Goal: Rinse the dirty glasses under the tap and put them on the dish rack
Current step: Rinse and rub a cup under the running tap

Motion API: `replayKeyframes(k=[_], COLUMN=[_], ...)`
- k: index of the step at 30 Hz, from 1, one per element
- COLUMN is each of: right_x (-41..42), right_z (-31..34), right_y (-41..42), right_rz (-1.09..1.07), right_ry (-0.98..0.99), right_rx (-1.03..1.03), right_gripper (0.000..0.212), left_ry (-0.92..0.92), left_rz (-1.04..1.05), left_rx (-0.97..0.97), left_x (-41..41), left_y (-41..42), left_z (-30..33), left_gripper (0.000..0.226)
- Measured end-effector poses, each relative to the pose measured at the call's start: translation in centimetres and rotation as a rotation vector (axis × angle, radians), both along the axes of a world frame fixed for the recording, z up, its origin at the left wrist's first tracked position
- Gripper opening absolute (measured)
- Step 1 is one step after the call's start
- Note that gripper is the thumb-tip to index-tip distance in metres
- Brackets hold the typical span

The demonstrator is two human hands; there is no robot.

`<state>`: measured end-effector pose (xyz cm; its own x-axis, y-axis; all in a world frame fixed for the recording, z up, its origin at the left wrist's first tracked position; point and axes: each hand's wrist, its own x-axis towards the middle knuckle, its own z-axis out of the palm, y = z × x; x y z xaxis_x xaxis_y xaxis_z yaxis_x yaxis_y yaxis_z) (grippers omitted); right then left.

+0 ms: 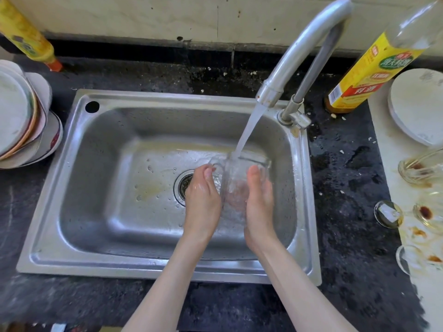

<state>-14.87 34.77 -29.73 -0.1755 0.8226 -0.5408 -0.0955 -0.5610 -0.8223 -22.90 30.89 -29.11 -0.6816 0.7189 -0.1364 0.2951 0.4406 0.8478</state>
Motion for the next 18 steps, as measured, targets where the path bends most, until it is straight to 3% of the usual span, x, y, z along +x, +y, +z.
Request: replayKeyframes(k=[7, 11, 14, 16, 18], right_x=[0.4, 1.0, 1.7, 2.0, 2.3], right_z=[0.1, -0.2, -0.2, 0.1, 0.0], right_y=[2.0, 2.7, 2.8, 3.2, 3.5], right_rz=[0.086, 0.207, 0.279, 0.260, 0.271], right_ry=[0.027, 0.022, 0.137, 0.193, 0.198], right_rx=[-0.046, -0.183, -0.341, -0.371, -0.345], right_gripper=[0.084, 0.073, 0.081, 0.079, 0.068], left_ry=[-0.203, -0.269, -0.231, -0.256, -0.272], left_rz=[-0.106, -0.311, -0.392, -0.494, -0.545], left_rx=[0.036, 0.069, 0.058, 0.081, 0.069], left_x=[-0.4, 0.0, 0.1, -0.2, -0.4], left_y=[-0.3, -1.0, -2.1, -3.0, -3.6], left_z=[0.8, 0.8, -0.3, -1.6, -1.9], left_gripper=[0.015, 0.013, 0.004, 0.021, 0.008])
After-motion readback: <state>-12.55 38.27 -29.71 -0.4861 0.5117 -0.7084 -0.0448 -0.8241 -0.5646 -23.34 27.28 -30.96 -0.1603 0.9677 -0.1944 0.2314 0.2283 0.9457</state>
